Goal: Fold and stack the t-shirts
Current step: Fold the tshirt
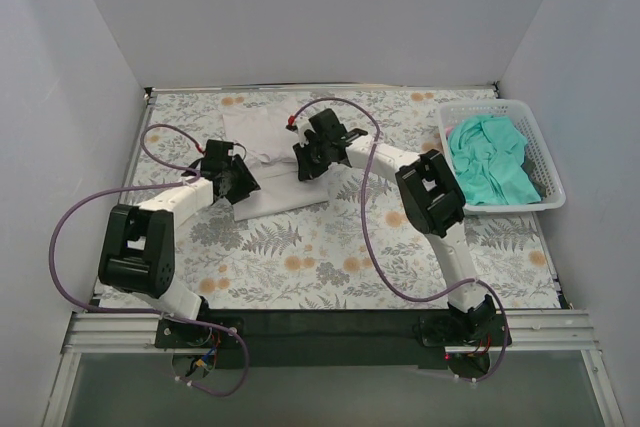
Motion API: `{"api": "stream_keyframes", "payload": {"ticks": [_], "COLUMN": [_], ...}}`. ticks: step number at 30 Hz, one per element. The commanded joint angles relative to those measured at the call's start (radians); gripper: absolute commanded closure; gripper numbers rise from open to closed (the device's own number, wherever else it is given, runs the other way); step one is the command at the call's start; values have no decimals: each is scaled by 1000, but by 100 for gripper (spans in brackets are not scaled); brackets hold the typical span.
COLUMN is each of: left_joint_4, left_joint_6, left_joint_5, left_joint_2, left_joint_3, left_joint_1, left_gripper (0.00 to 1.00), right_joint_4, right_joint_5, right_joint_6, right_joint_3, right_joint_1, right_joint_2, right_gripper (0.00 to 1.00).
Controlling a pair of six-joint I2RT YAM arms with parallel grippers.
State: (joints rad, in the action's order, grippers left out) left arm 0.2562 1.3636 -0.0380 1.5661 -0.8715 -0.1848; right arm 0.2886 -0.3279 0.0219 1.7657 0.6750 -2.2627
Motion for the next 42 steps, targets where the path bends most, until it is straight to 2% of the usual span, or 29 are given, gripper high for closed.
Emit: {"api": "stream_keyframes", "payload": {"ticks": [1, 5, 9, 15, 18, 20, 28, 34, 42], "left_joint_4": [-3, 0, 6, 15, 17, 28, 32, 29, 12], "left_joint_6": [-11, -20, -17, -21, -24, -31, -47, -63, -118], "left_joint_5": [1, 12, 26, 59, 88, 119, 199, 256, 340], "left_joint_2": [-3, 17, 37, 29, 22, 25, 112, 210, 324], "left_joint_3": [8, 22, 31, 23, 14, -9, -145, -251, -418], "left_joint_1": [-19, -33, -44, -50, -50, -50, -50, -48, -18], "left_gripper": [62, 62, 62, 62, 62, 62, 62, 62, 62], "right_joint_4": [-19, -19, -20, -31, -40, -42, -92, -108, -123], "right_joint_5": [-34, 10, 75, 113, 109, 93, 46, 58, 23], "right_joint_6": [-7, -4, 9, 53, 62, 62, 62, 59, 67], "right_joint_3": [70, 130, 228, 405, 423, 396, 39, -110, -242], "right_joint_1": [-2, -5, -25, -71, -84, -88, -88, -88, -88], "right_joint_2": [-26, -70, -121, -207, -201, -151, 106, 267, 330], "right_gripper": [87, 87, 82, 70, 63, 62, 59, 59, 59]}}
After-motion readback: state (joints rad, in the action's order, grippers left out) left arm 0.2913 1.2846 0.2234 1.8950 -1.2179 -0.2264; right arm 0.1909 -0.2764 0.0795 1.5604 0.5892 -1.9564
